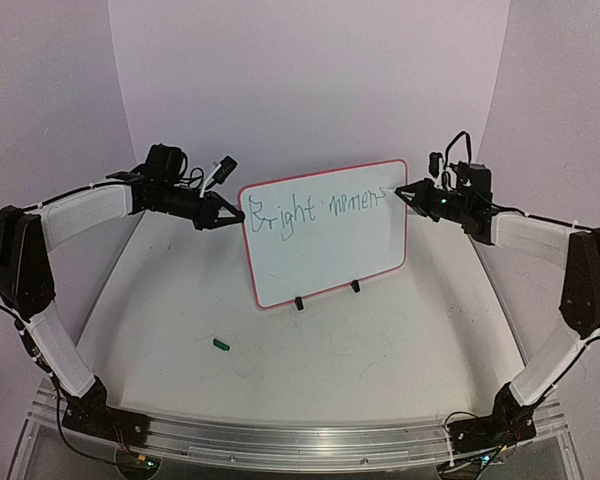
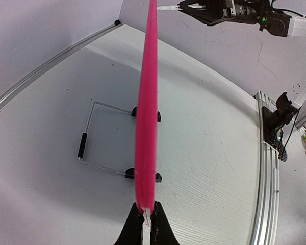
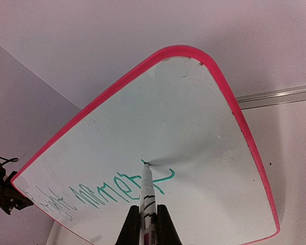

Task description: Write a sentence on the whiteboard

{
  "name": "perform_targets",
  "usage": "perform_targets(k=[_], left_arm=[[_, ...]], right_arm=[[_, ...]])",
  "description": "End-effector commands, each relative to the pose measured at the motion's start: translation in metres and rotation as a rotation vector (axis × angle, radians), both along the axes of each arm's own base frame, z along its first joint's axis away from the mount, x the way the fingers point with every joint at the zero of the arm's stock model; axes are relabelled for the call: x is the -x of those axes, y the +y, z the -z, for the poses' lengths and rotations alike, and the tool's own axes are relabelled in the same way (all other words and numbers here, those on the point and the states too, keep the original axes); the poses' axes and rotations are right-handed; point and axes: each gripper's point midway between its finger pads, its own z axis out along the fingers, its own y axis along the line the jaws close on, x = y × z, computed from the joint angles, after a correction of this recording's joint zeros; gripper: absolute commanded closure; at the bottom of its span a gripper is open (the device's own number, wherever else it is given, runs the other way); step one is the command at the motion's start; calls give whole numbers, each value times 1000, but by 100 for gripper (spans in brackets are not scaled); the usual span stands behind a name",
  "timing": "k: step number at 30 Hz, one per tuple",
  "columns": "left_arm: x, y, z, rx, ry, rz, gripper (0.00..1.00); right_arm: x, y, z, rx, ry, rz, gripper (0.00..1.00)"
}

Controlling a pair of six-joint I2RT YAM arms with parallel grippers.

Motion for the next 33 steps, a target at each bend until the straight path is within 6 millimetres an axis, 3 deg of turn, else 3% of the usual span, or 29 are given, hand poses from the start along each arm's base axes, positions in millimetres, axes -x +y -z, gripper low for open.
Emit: perform_targets(k=[1,9,14,29,33], left_arm=[[9,-6,-6,-10,3,25,100],[9,-6,-7,-9,3,25,100],[9,-6,-7,-9,4,24,100],[11,-8,-9,-8,-1,29,100],[11,-8,-8,-9,1,28,100]], right_arm=[[0,-4,4,-2,3,16,100],[7,-6,23,3,44,25,100],[8,-10,24,7,47,50,100],[15,-22,-19,2,-52,107,100],[13,-24,-18,2,-51,112,100]])
